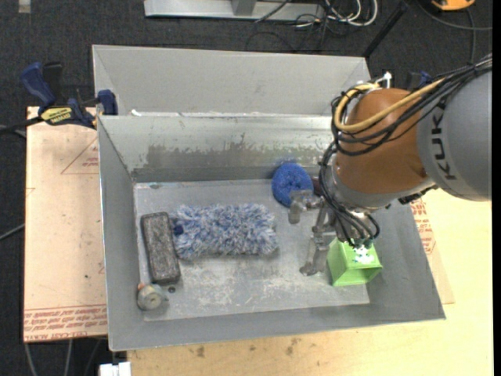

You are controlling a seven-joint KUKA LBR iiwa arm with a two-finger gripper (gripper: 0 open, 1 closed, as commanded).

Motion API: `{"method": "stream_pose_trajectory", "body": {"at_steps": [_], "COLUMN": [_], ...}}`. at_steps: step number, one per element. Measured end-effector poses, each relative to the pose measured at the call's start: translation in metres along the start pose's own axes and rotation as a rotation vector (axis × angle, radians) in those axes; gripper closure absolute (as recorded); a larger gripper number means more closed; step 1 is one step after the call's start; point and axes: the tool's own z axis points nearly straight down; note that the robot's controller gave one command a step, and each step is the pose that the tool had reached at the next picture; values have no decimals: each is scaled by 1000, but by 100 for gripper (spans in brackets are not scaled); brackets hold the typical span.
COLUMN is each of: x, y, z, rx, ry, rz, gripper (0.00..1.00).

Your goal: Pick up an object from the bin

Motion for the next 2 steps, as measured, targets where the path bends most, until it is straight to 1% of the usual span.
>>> {"method": "stream_pose_trajectory", "body": {"at_steps": [1,2], "x": [-22,-52], "y": [32,45], "z": [34,64], "rx": [-6,-3], "ry": [3,2], "rz": [-132,-268], "gripper": [0,0]}}
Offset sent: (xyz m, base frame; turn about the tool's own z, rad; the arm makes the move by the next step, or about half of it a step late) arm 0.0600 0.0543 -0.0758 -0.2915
